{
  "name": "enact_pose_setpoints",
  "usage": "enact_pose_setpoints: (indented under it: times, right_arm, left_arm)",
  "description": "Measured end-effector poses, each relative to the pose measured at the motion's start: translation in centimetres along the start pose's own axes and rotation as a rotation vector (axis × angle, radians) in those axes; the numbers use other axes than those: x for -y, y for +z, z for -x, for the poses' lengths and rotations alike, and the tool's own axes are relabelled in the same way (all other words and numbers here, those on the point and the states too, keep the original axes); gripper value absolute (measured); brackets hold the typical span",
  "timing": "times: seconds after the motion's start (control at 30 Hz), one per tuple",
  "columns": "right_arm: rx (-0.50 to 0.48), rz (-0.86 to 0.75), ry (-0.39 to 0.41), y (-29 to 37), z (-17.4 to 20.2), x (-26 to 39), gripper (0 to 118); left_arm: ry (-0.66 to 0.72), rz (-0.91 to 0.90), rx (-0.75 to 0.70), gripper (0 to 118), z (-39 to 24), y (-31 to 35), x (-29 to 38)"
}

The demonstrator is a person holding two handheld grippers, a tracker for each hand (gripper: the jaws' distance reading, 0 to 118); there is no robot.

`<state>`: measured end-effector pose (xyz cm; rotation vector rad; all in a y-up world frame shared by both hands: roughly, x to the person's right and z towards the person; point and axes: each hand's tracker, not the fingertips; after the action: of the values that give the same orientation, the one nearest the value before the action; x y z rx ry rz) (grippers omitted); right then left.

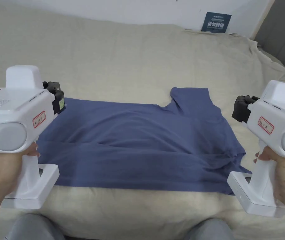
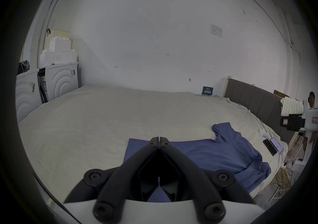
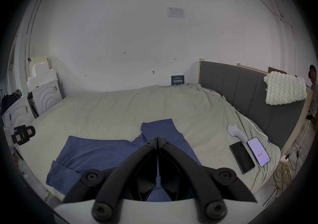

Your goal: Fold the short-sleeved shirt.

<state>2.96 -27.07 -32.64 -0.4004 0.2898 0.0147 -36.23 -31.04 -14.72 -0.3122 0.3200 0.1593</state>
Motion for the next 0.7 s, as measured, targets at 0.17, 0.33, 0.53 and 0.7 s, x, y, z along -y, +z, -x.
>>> enact_pose_setpoints:
  times: [0.17, 0.33, 0.53, 0.7]
  right_arm:
    - [-0.011, 0.059, 0.047, -5.2, 0.0, -1.8, 0]
    - [-0.012, 0.192, 0.038, -13.3, -1.1, -3.8, 0]
    - [0.000, 0.459, -0.043, -23.5, -3.2, -4.4, 81]
    - [0.086, 0.668, -0.007, -30.7, -4.8, -3.0, 98]
  left_arm:
    - [-0.038, 0.001, -0.025, 0, -0.5, -3.0, -0.4]
    - [-0.033, 0.000, -0.026, 0, -0.7, -5.7, -1.2]
    - [-0.045, -0.008, -0.044, 0, -1.0, -8.7, -2.1]
    - [-0.056, 0.012, -0.069, 0, -1.0, -11.4, -2.2]
